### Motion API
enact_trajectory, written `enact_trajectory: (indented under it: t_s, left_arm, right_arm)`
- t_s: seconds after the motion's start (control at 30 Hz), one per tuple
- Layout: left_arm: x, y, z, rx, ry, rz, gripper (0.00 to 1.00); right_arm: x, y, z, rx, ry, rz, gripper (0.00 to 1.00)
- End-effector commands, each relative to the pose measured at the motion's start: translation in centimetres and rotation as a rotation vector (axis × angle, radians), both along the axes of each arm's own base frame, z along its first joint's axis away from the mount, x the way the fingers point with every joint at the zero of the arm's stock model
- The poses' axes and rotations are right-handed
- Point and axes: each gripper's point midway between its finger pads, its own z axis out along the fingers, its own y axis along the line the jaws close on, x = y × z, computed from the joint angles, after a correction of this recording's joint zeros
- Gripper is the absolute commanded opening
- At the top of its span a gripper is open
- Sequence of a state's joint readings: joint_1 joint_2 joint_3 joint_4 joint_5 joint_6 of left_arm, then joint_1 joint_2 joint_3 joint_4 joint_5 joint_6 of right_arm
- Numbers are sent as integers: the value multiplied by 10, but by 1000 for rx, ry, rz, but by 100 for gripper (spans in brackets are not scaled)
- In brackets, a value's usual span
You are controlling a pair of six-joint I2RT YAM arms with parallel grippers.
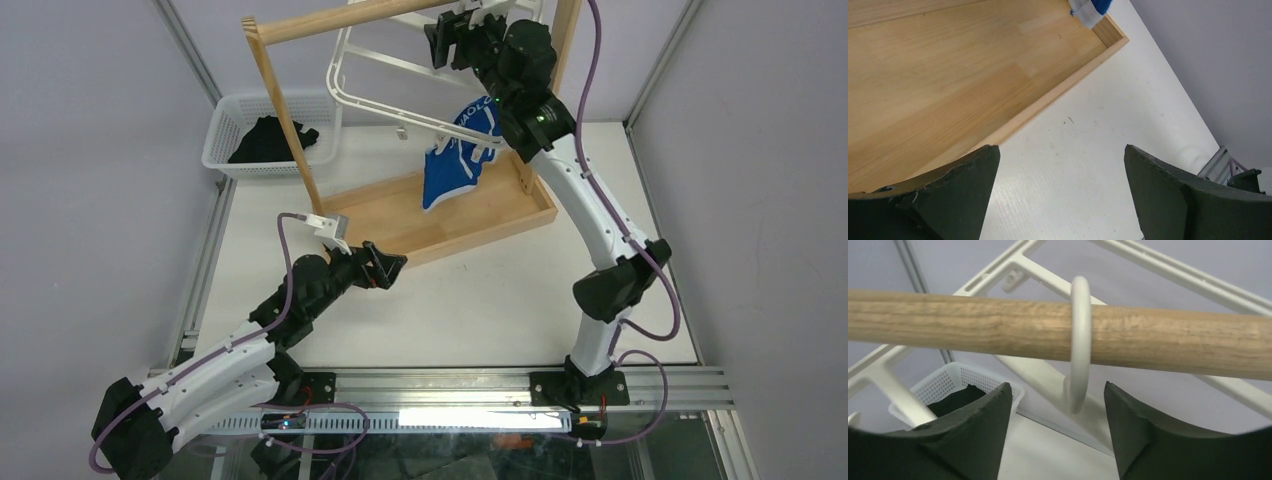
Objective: Clip the underwear to the hanger
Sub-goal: Place the hanger at the clothesline, then reset both arms
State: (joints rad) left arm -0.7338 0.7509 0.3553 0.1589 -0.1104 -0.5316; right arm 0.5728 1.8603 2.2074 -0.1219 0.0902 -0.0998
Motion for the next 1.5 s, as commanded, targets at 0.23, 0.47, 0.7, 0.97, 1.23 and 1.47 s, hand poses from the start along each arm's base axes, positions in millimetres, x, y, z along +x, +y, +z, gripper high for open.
enact_trajectory:
  t_s: [0.23,0.47,0.7,0.97,1.23,1.47]
  left_arm:
    - [21,26,61,33,-108,167,99]
    - [17,35,80,8,-137,192,99]
    - [12,57,90,-5,-164,266,99]
    - [7,78,82,1,-163,336,99]
    - [-2,81,61,-46,-133,333,99]
    - [-2,89,47,-23,-112,369,99]
  right_arm:
    - [-164,-71,114,159,-341,158,77]
    - [-222,-153,78,239,-383,-47,77]
    - [-245,-222,-36,262,-238,-299,82]
    - [-250,-242,-171,294,20,-384,89]
    - [-259,-261,-246,473,181,-476,92]
    - [-256,-254,-284,504,293,-486,95]
